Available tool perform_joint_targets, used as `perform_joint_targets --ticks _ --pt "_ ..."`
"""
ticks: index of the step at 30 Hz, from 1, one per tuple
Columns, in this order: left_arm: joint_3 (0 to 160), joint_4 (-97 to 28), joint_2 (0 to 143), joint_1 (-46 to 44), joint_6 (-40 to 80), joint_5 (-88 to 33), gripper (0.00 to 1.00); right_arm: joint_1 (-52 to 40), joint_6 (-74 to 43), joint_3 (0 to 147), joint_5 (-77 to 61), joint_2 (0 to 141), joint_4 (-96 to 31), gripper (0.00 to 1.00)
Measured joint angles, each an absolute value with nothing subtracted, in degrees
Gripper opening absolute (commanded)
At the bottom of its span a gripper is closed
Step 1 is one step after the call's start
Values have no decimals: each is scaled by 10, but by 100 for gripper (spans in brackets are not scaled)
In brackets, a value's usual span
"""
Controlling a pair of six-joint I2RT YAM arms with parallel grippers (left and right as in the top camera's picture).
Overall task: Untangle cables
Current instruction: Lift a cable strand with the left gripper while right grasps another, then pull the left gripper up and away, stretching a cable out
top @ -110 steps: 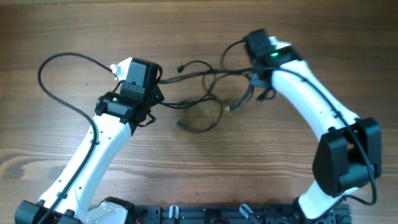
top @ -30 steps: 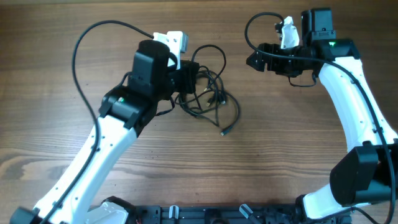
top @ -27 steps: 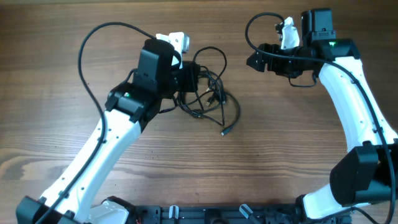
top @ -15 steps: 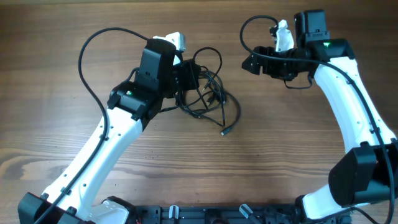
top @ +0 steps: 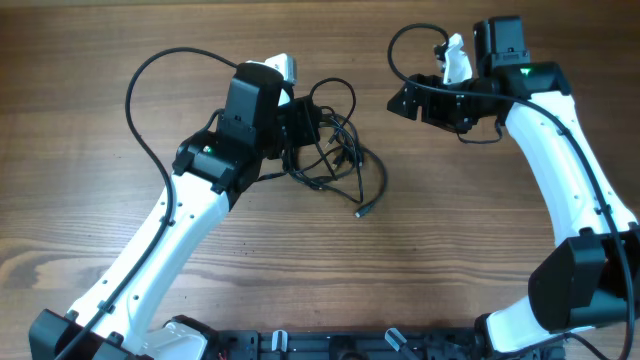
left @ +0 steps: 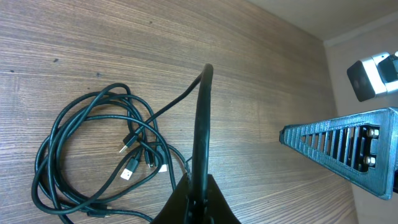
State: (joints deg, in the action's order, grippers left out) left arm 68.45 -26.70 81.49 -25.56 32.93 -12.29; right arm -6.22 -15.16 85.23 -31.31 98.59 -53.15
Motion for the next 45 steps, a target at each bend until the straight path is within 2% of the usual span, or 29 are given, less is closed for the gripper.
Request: perform_joint_targets --ticks 10,14,18,23,29,33,37,42,43,45 --pt "684 -223 815 -256 330 -127 4 -104 -137 852 -343 986 -511 85" --pt "682 -132 815 -246 353 -208 4 -105 -127 852 -418 986 -467 85" --pt "680 2 816 -195 435 -327 4 -106 -142 852 -414 986 -437 85" --pt "679 144 816 -125 609 -427 4 -106 -198 852 -350 986 -407 84" --pt "679 280 816 -118 762 -462 4 -118 -196 852 -356 986 -372 84" --pt "679 286 816 -118 818 -462 4 -136 -148 852 -371 986 -371 84" --pt "679 287 816 -118 851 -448 4 -145 -74 852 -390 990 -371 73" --pt "679 299 816 -118 920 -407 4 -145 -42 852 -400 1036 -346 68" --pt "678 318 816 -118 936 -399 4 -145 -44 852 -402 1051 -337 65" --pt "678 362 816 -118 961 -387 4 -145 -57 852 -406 1077 -325 52"
